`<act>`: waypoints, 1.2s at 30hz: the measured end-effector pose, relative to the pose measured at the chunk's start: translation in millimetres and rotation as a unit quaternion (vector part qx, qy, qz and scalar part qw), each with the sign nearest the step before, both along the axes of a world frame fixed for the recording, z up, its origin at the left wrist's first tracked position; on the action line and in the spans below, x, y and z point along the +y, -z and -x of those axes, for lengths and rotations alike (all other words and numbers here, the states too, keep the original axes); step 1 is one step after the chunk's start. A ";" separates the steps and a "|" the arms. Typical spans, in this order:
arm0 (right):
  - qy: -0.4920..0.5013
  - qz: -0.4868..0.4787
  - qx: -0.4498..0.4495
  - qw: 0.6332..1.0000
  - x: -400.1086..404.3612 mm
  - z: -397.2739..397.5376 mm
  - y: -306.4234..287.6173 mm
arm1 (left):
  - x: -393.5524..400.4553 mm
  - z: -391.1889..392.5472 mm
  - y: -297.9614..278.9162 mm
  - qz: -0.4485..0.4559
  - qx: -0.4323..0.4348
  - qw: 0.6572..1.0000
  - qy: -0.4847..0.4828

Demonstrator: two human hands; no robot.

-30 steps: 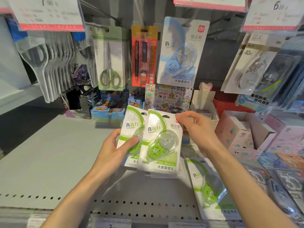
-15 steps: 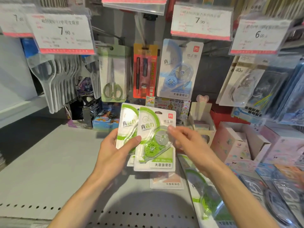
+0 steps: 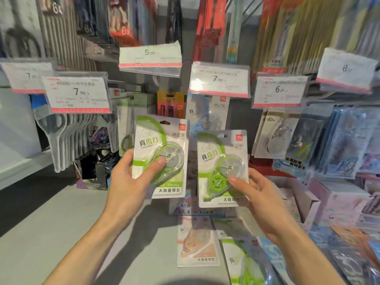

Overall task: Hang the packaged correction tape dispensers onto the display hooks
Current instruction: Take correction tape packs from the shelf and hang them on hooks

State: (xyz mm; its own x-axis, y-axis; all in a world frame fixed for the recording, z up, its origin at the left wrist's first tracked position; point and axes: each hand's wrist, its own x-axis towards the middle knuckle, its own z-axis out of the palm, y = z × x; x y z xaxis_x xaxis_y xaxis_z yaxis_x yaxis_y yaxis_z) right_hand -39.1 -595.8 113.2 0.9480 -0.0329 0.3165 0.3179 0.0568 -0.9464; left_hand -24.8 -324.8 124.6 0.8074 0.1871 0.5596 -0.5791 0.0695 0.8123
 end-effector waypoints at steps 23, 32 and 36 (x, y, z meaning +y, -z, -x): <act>0.090 0.091 -0.162 0.978 24.3 -22.2 -64.3 | -15.7 23.7 -63.8 0.003 -0.105 0.993 0.060; 0.108 0.075 -0.143 0.981 28.4 -41.4 -66.5 | -14.4 21.8 -63.3 0.000 -0.103 0.993 0.057; 0.122 0.077 -0.112 0.983 32.6 -53.8 -65.7 | -12.7 20.4 -61.9 -0.017 -0.097 0.994 0.050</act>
